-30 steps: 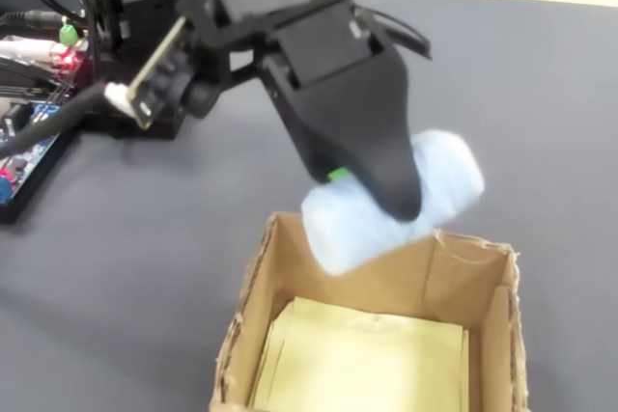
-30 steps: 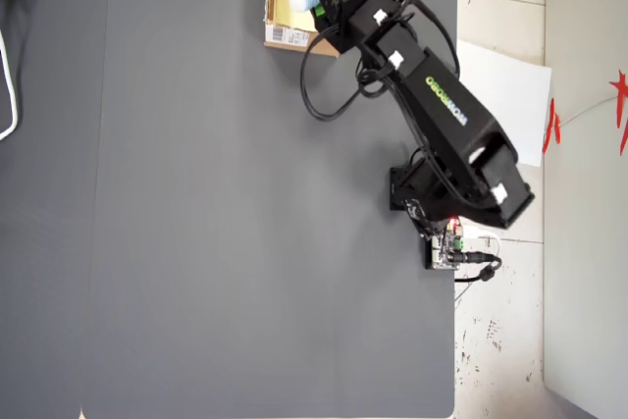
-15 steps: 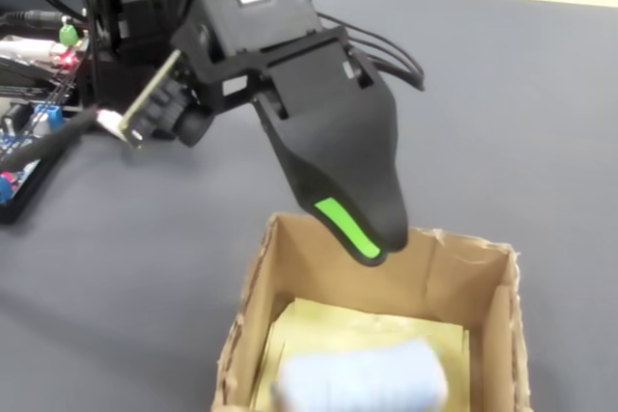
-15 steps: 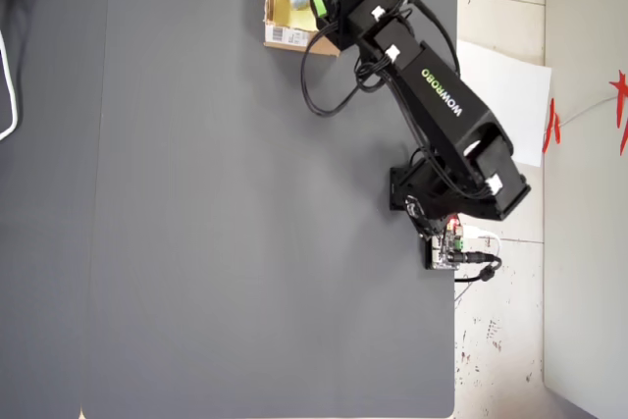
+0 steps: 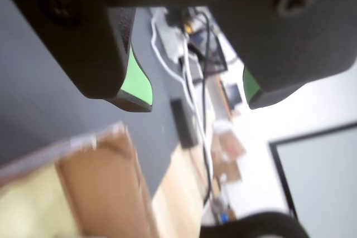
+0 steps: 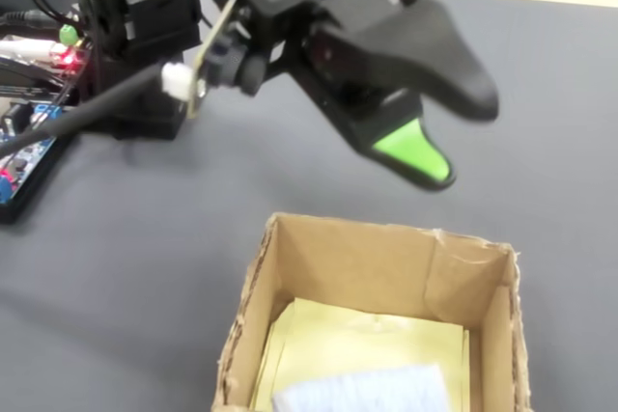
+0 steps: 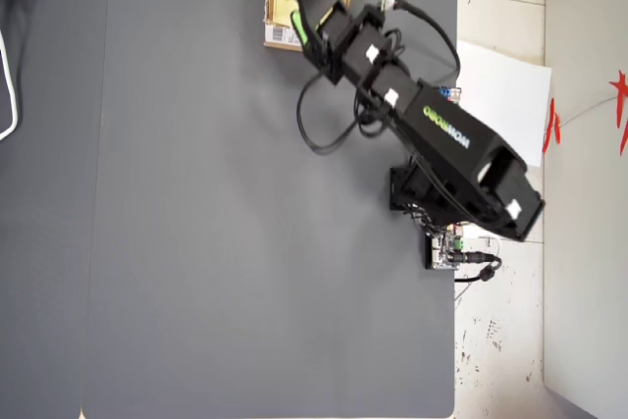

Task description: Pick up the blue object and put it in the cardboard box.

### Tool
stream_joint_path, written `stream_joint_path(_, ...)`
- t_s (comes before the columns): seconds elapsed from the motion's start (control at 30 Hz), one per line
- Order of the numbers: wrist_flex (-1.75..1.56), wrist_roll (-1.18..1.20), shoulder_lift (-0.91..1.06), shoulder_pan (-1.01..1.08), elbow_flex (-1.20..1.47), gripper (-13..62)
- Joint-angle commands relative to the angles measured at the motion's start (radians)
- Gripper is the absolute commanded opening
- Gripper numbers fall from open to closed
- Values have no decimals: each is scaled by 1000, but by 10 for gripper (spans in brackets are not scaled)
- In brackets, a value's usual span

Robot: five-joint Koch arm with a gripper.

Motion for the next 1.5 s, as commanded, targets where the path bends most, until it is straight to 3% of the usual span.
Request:
stream_joint_path(0.0,-138,72,78,-46,-3,323)
stream_joint_path(0.23,-347,190,209,-209,238,324)
stream_joint_path(0.67,-324,215,460,-488,566,324)
stream_joint_path(1.07,-285,212,463,-555,813,340)
stream_joint_path(1.27,-8,212,463,-555,813,340)
stream_joint_path(1.47,61,206,463,-554,813,340)
